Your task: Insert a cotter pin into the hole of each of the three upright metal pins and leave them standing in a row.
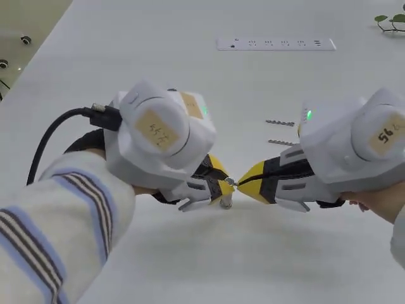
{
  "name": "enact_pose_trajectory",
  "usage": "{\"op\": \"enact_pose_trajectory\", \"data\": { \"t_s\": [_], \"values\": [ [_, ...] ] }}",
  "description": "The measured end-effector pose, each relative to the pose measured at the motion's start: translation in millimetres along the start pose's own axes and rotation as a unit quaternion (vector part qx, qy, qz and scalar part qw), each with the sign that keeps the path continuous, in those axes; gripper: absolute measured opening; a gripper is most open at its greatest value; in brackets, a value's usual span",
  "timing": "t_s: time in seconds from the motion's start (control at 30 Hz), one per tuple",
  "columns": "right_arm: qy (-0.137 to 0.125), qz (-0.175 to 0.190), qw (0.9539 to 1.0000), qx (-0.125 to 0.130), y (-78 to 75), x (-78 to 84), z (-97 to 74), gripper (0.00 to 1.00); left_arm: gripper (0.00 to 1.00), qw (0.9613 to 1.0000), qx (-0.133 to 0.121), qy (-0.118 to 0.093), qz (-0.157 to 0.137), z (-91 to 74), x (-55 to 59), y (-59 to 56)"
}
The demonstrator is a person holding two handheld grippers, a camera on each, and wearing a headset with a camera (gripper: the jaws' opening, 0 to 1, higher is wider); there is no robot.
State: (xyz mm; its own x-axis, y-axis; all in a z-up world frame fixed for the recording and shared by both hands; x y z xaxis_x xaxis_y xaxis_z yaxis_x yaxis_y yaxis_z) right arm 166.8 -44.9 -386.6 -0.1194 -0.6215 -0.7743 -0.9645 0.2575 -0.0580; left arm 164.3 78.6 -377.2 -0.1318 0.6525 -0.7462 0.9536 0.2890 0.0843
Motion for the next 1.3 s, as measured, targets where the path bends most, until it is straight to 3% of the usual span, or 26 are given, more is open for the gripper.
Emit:
{"op": "enact_pose_trajectory", "data": {
  "t_s": [0.17, 0.33, 0.4, 0.5, 0.57, 0.67, 0.83, 0.97, 1.1, 1.17, 1.23, 1.3],
  "values": [
    [-0.002, 0.007, 0.9999, 0.013, 0.0, 3.0, -3.1, 0.01, 0.07, 0.9999, -0.007, 0.001, 0.009, 0.2, 0.4, 0.6],
    [-0.014, 0.028, 0.9993, 0.020, 4.0, 6.7, -4.4, 0.06, 0.23, 0.9998, -0.020, -0.009, 0.004, -4.7, 1.3, 2.2],
    [-0.019, 0.036, 0.9990, 0.021, 5.4, 8.0, -3.3, 0.08, 0.29, 0.9995, -0.026, -0.018, -0.006, -8.2, 2.8, 3.0],
    [-0.033, 0.054, 0.9978, 0.021, 7.2, 11.3, 1.0, 0.10, 0.33, 0.9970, -0.019, -0.052, -0.053, -13.3, 6.6, 0.6],
    [-0.045, 0.066, 0.9966, 0.021, 8.4, 12.1, 4.2, 0.13, 0.33, 0.9951, -0.022, -0.068, -0.068, -18.0, 10.2, -0.5],
    [-0.059, 0.076, 0.9951, 0.020, 9.2, 12.6, 7.3, 0.16, 0.43, 0.9926, -0.024, -0.083, -0.085, -23.4, 15.6, -2.4],
    [-0.075, 0.095, 0.9926, 0.013, 11.1, 13.6, 15.1, 0.19, 0.60, 0.9848, -0.037, -0.103, -0.135, -33.4, 30.2, -7.0],
    [-0.079, 0.105, 0.9912, 0.013, 10.9, 16.3, 21.0, 0.20, 0.65, 0.9823, -0.049, -0.101, -0.149, -38.8, 42.7, -9.1],
    [-0.087, 0.121, 0.9887, 0.017, 9.7, 20.5, 26.3, 0.19, 0.75, 0.9763, -0.072, -0.110, -0.172, -45.0, 49.0, -8.1],
    [-0.093, 0.124, 0.9877, 0.018, 9.5, 20.8, 28.1, 0.17, 0.80, 0.9720, -0.081, -0.120, -0.185, -47.5, 49.8, -7.0],
    [-0.097, 0.127, 0.9870, 0.017, 9.5, 20.4, 29.8, 0.17, 0.86, 0.9636, -0.086, -0.150, -0.204, -49.2, 47.4, -5.5],
    [-0.095, 0.124, 0.9875, 0.015, 10.0, 19.4, 31.5, 0.17, 0.90, 0.9609, -0.086, -0.159, -0.210, -50.9, 46.7, -5.2]
  ]
}}
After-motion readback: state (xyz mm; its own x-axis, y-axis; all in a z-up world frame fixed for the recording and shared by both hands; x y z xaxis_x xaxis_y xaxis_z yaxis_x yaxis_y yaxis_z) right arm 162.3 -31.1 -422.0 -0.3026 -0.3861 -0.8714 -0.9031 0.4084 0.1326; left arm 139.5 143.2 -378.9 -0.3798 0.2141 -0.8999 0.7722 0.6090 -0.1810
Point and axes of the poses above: the centre of the closed fingertips' face, and the gripper's own axes: z roughly forward along the fingers, y roughly to its left, x roughly out of its underside, the point moved 9 cm from there along -z, roughly backward along the fingers, and after that the axes turned 3 degrees about -y, right-handed, at the moved point
